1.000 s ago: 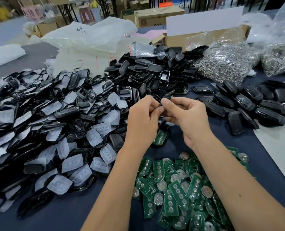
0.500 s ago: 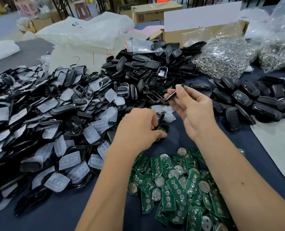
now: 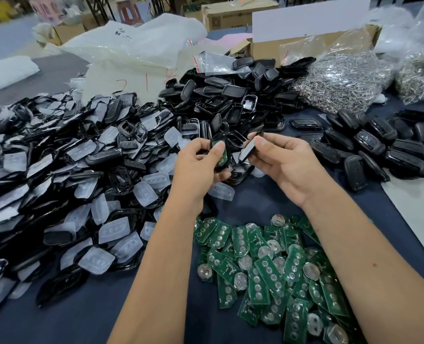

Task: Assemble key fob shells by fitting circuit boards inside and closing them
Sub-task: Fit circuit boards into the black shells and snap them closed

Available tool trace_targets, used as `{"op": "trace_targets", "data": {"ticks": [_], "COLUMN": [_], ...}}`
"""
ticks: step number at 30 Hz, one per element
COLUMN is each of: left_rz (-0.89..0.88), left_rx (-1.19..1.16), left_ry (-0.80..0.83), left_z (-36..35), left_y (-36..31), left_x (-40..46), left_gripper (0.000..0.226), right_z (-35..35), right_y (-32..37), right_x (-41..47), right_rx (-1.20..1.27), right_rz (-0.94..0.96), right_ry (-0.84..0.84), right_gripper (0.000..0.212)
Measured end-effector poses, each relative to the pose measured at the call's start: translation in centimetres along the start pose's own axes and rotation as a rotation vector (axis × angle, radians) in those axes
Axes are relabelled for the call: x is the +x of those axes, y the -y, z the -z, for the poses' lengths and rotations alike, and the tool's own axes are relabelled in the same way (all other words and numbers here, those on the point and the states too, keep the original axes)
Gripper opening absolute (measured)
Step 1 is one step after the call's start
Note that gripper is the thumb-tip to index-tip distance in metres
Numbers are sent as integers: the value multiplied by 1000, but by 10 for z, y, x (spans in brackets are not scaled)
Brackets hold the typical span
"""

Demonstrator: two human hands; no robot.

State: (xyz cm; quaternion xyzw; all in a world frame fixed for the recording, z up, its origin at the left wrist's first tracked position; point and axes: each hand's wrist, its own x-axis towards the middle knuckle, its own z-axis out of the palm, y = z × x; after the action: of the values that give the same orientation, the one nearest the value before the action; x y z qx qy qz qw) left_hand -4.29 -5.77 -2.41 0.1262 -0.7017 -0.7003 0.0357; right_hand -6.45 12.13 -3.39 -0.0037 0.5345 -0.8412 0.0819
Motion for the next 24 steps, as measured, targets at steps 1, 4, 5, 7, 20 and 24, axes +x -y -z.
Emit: {"op": "trace_targets", "data": {"ticks": [1, 4, 5, 7, 20, 24], "left_rz": [29, 116, 132, 149, 136, 75], "left_rx": [-38, -143, -169, -188, -175, -150], "left_ry": [-2, 8, 2, -6, -8, -15], "left_z": [0, 1, 1, 2, -1, -3], "left_y": [1, 2, 1, 0, 2, 3], "left_x": [1, 3, 3, 3, 2, -1], "left_gripper": [17, 16, 16, 15, 5, 7], "right_z": [0, -1, -2, -2, -5, -4], "right_y": [-1, -1, -1, -1, -1, -1], "right_x": [0, -1, -1, -1, -3, -2], "right_rx": [0, 2, 5, 8, -28, -43], "right_rz": [-10, -20, -20, -19, -41, -54], "right_ry": [25, 55, 59, 64, 58, 40], "right_gripper": [29, 36, 37, 36, 42, 42]}}
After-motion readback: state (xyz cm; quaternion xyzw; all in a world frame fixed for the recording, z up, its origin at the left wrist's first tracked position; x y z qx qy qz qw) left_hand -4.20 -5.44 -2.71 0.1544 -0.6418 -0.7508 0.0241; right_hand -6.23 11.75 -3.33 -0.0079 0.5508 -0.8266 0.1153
